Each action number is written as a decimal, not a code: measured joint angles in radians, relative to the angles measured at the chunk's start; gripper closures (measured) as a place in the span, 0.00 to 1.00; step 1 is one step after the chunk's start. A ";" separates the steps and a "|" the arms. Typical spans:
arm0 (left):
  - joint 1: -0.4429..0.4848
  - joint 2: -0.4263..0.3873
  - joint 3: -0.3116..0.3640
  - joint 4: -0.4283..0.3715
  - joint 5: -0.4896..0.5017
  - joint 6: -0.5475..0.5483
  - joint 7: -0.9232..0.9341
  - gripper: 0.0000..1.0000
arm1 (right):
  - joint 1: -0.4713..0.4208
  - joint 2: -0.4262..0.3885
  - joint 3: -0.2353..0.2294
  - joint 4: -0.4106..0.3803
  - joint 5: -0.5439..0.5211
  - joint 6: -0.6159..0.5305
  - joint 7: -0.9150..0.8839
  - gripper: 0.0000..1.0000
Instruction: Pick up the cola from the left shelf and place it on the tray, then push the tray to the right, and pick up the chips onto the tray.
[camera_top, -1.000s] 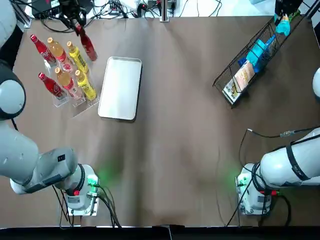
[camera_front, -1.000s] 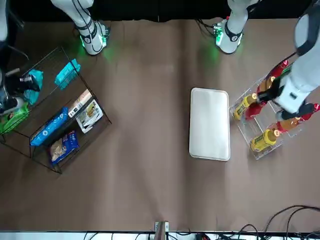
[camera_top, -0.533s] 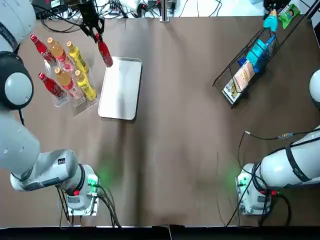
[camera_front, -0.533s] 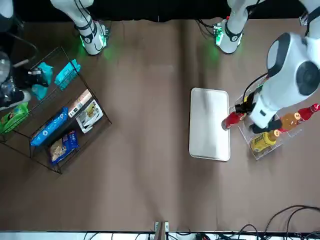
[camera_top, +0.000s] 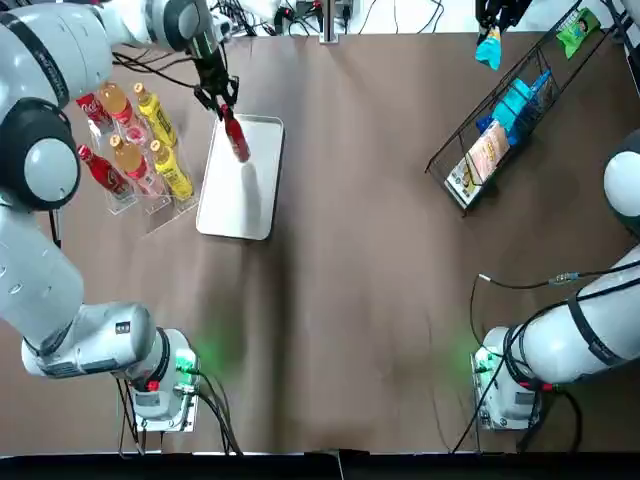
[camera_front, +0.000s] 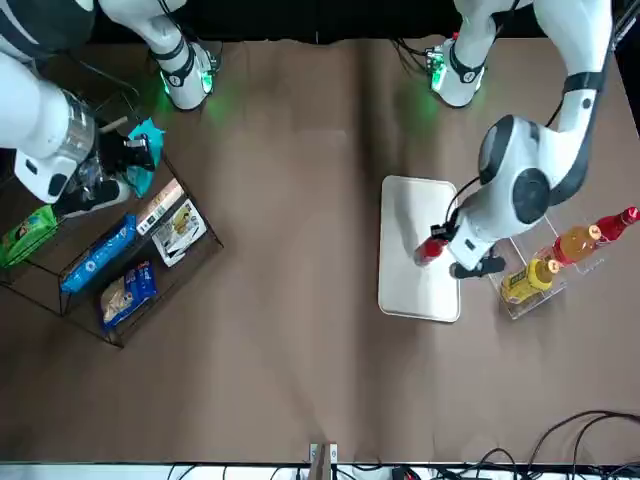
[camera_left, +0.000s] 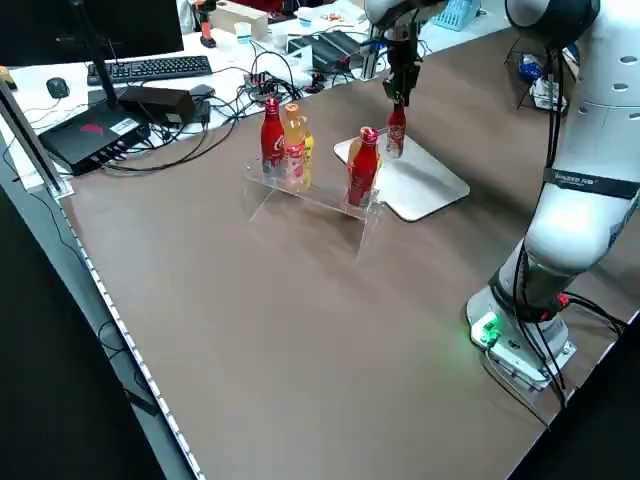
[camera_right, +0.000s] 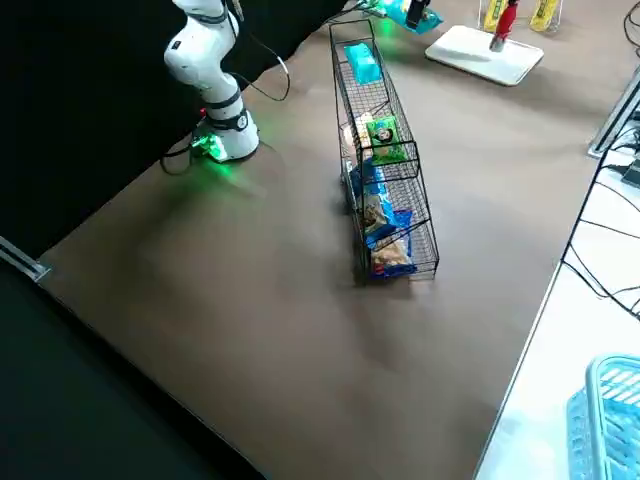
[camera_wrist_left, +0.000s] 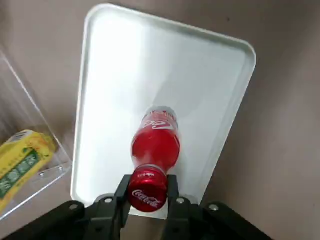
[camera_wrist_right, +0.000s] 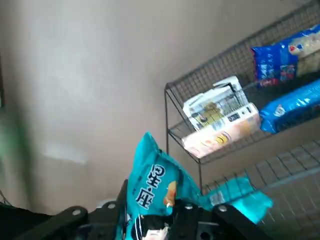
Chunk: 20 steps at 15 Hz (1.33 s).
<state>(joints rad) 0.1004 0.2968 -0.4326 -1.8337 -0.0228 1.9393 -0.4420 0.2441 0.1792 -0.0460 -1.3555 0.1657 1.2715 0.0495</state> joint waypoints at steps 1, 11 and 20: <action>-0.008 0.004 0.000 -0.017 0.002 0.015 -0.002 0.68 | 0.006 0.005 0.000 0.000 0.007 0.011 0.009 0.71; -0.023 0.005 0.003 -0.017 0.058 0.012 -0.026 0.15 | 0.094 0.069 0.000 -0.002 0.011 0.073 0.112 0.71; 0.135 0.062 0.011 -0.030 0.103 0.041 0.110 0.04 | 0.124 0.094 0.000 -0.002 0.019 0.093 0.143 0.71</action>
<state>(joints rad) 0.2354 0.3584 -0.4216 -1.8637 0.0806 1.9802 -0.3317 0.3681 0.2735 -0.0461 -1.3578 0.1843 1.3641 0.1926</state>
